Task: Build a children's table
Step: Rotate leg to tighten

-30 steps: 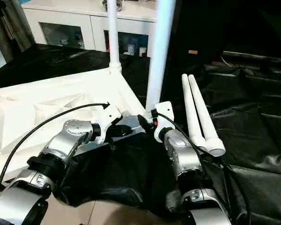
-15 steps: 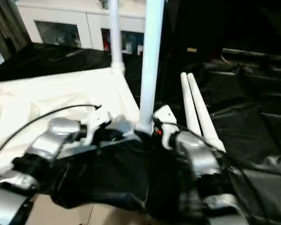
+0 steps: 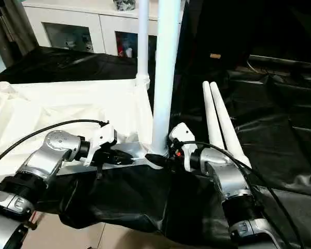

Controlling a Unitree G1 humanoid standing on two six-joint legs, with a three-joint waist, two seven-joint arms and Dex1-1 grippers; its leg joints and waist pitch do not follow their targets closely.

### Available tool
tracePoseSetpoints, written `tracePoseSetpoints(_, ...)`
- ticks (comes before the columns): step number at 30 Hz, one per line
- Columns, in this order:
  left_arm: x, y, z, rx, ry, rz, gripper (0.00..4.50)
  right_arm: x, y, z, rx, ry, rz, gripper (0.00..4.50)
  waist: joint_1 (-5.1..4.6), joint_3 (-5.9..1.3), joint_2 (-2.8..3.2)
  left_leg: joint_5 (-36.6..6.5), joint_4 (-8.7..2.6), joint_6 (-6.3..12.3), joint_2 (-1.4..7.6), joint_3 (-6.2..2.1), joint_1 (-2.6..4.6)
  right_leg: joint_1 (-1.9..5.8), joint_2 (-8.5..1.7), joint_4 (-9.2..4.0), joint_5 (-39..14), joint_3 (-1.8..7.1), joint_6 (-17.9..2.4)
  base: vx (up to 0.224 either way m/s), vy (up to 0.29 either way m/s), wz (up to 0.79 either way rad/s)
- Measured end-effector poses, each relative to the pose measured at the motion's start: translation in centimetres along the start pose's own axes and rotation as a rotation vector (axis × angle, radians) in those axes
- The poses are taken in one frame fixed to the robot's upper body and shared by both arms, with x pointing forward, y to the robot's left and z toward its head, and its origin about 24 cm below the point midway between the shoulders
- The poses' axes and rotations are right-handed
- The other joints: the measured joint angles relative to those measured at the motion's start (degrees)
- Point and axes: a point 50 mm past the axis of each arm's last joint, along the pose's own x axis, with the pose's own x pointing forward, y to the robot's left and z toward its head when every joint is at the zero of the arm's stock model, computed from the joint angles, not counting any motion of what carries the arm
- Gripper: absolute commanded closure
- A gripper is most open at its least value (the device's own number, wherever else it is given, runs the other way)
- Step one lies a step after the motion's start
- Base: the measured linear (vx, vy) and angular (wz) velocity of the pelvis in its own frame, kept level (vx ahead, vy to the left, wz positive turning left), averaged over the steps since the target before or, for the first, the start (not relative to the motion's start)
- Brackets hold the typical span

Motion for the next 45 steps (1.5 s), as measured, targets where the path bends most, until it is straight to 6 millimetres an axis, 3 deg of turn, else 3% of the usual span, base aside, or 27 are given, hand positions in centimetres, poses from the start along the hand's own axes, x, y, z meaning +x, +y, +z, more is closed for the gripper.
tracePoseSetpoints(4,0.6,0.6,0.0,-0.040,-0.009,0.104,4.50,1.3,-0.4,-0.1,0.042,-0.045,-0.164,1.72,-0.24,0.00,0.00,0.00,0.01,-0.02,-0.01,0.00,0.09,0.08,0.00,0.03,0.02,0.00,-0.01,0.000,0.000,0.00)
tracePoseSetpoints(11,3.4,1.6,1.4,-0.104,-0.023,0.258,4.50,3.1,-1.7,0.2,0.164,-0.108,-0.510,1.73,-0.40,0.03,-0.01,0.01,0.07,-0.02,-0.07,-0.04,0.06,0.01,-0.04,-0.06,-0.06,0.00,0.18,0.000,0.000,0.00)
tracePoseSetpoints(16,4.1,1.6,1.6,-0.120,-0.036,0.287,4.50,3.5,-1.8,0.4,0.183,-0.120,-0.583,1.73,-0.31,0.01,0.01,0.01,0.04,-0.02,-0.07,-0.05,0.05,0.05,-0.04,-0.05,-0.01,0.00,0.19,0.000,0.000,0.00)
tracePoseSetpoints(18,4.1,1.6,1.7,-0.120,-0.037,0.285,4.50,3.6,-1.8,0.4,0.174,-0.124,-0.583,1.17,-0.32,0.00,0.03,0.01,0.02,-0.02,-0.07,-0.05,0.04,0.06,-0.04,-0.04,-0.01,0.00,0.19,0.000,0.000,0.00)
tracePoseSetpoints(22,3.9,1.5,1.6,-0.115,-0.033,0.264,4.50,3.6,-1.6,0.5,0.166,-0.133,-0.547,0.81,-0.36,0.00,0.06,0.01,0.00,-0.02,-0.07,-0.05,0.02,0.04,-0.04,-0.04,0.00,0.00,0.18,0.000,0.000,0.00)
tracePoseSetpoints(28,2.5,1.3,1.0,-0.081,-0.034,0.198,4.50,2.5,-1.4,0.2,0.085,-0.107,-0.379,0.81,-0.61,0.04,0.11,0.00,-0.08,-0.02,-0.04,-0.07,-0.12,-0.01,0.00,-0.02,0.06,0.00,0.08,0.000,0.000,0.00)
tracePoseSetpoints(37,0.7,0.3,0.5,-0.028,-0.030,0.016,4.50,0.5,-0.5,0.4,-0.034,-0.033,-0.057,0.81,0.41,0.14,0.27,0.09,0.01,0.37,-0.01,0.04,-0.15,-0.16,-0.03,-0.03,-0.15,0.00,-0.10,0.000,0.000,0.00)
tracePoseSetpoints(45,0.4,0.0,0.3,-0.010,-0.015,-0.050,4.50,-0.5,-0.2,0.3,-0.055,0.010,0.045,1.41,0.92,0.15,0.28,-0.05,0.04,0.11,0.04,0.12,-0.07,-0.11,-0.05,0.08,-0.14,0.00,-0.10,0.000,0.000,0.00)
